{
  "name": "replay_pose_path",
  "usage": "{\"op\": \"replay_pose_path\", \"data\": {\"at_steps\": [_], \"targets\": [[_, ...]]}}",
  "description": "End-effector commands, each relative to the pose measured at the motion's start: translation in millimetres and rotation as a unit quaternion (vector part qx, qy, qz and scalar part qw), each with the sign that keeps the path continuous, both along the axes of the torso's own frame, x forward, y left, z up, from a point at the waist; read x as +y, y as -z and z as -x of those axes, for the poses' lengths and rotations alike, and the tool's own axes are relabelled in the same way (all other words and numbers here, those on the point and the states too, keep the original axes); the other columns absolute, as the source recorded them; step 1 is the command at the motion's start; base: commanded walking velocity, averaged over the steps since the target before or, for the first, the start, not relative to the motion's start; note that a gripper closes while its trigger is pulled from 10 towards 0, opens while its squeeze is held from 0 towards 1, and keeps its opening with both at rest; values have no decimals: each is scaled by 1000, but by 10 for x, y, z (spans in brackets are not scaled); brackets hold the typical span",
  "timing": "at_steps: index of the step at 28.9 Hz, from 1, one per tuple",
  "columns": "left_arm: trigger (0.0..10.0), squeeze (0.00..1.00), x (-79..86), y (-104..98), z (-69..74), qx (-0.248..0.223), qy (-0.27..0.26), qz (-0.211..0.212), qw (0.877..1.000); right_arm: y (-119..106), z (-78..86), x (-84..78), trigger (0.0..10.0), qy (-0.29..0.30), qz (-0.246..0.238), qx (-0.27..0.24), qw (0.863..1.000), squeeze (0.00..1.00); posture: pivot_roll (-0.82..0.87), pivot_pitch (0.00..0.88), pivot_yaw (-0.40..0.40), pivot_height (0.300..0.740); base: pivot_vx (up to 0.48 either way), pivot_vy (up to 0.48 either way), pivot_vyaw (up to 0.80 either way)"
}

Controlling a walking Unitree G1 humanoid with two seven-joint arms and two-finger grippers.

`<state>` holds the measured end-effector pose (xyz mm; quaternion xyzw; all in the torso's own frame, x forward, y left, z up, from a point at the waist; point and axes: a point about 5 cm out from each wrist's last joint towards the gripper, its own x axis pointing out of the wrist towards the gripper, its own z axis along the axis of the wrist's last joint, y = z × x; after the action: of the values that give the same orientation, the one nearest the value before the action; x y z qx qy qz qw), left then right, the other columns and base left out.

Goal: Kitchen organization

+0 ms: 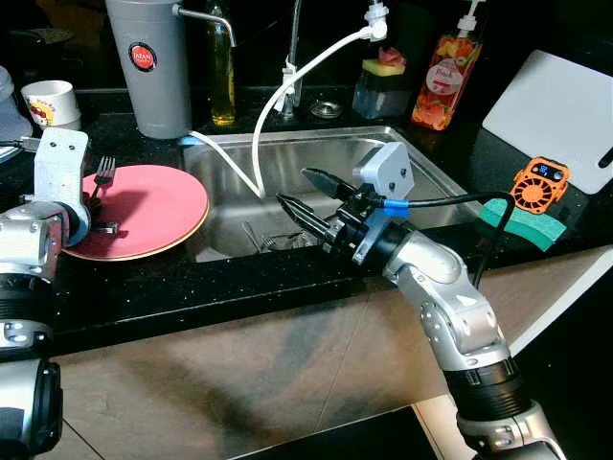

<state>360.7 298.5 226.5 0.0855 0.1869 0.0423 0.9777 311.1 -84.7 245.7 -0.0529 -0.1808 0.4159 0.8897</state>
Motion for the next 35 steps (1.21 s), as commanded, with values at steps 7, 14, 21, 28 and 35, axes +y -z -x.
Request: {"op": "replay_pose_path", "data": {"at_steps": [7, 14, 21, 28, 35], "targets": [[8980, 0, -488, -726, -162, -198, 78, 45, 976, -25, -14, -33, 10000, 10, -6, -2, 1000, 0, 129, 0, -42, 740, 0, 0, 0], [10000, 0, -1283, -1043, -277, -259, 198, 107, 939, -43, -30, -21, 10000, 10, -7, -5, 1000, 0, 109, 0, -33, 740, 0, 0, 0], [10000, 1000, -2202, -603, -436, -193, 285, 45, 938, -51, -22, -61, 10000, 22, -5, -10, 1000, 0, 75, 0, -15, 740, 0, 0, 0], [10000, 0, -2052, -1075, -389, -347, 221, 137, 901, -63, 1, -105, 10000, 33, -7, -13, 999, 0, 58, 0, -6, 740, 0, 0, 0], [10000, 0, -1539, -1172, -244, -379, 147, 40, 913, -40, 27, -158, 10000, 43, -7, -10, 999, 0, 65, 0, -10, 740, 0, 0, 0]]}}
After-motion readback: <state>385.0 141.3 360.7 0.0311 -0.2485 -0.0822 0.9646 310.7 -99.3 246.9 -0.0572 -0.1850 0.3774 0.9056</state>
